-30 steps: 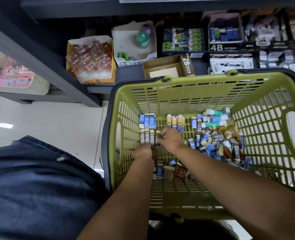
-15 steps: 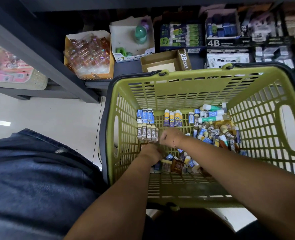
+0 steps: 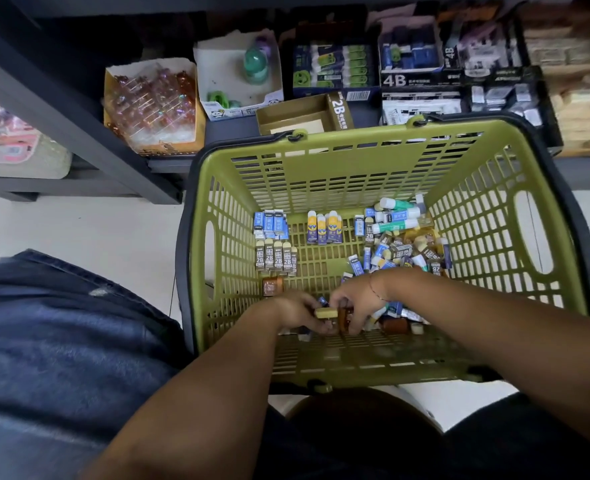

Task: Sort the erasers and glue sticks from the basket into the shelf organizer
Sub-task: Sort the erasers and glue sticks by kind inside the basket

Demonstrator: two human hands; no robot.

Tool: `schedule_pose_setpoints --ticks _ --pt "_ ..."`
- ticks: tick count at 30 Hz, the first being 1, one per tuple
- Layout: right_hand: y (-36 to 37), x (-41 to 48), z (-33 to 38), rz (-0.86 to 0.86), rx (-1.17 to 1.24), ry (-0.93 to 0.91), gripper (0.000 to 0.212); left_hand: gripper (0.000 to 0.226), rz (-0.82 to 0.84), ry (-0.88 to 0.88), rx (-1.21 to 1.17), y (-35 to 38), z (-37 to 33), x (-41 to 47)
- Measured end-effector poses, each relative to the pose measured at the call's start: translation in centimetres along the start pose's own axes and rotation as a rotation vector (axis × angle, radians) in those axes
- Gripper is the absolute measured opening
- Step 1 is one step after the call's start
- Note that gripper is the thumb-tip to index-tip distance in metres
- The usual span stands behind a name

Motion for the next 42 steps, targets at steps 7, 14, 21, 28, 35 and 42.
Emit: schedule_pose_setpoints --ticks 7,14,21,28,35,42 --pt "-0.3 0.1 -1.1 -0.172 0.117 0.002 0.022 0.033 0.023 -0.026 -0.377 0.4 -0.5 0.5" --pt "-0.5 -1.8 -1.0 -0.057 0.09 0.026 0.028 0.027 0.115 -0.041 -0.242 0.9 -1.1 0.3" --pt "0.3 -3.6 -1.3 0.092 -0.256 0.084 0.042 0.036 0.003 -0.069 -0.259 0.4 -0.7 -0.1" --pt "-2.0 -7.9 -3.1 0.145 -0.296 0.112 0.043 0.025 -0.227 -0.066 -0.513 -1.9 -0.2 -0.5" --pt "-6.4 -10.3 -6.0 -0.137 -0.316 0.293 0.051 0.028 -0.388 -0.131 -0.277 -3.1 1.8 -0.7" --pt "-2.7 -3.5 -0.1 -0.442 -0.215 -0.034 0.042 0.033 -0.262 -0.094 0.045 -2.2 1.2 -0.6"
Point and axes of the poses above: each hand's wrist, its own x-axis towards the middle knuckle, its own y-axis out of the palm, z = x × y, the point moved 3 cm from there along x, towards the middle knuckle, and after that the axes turned 4 degrees about -z, right-handed, at the moved point
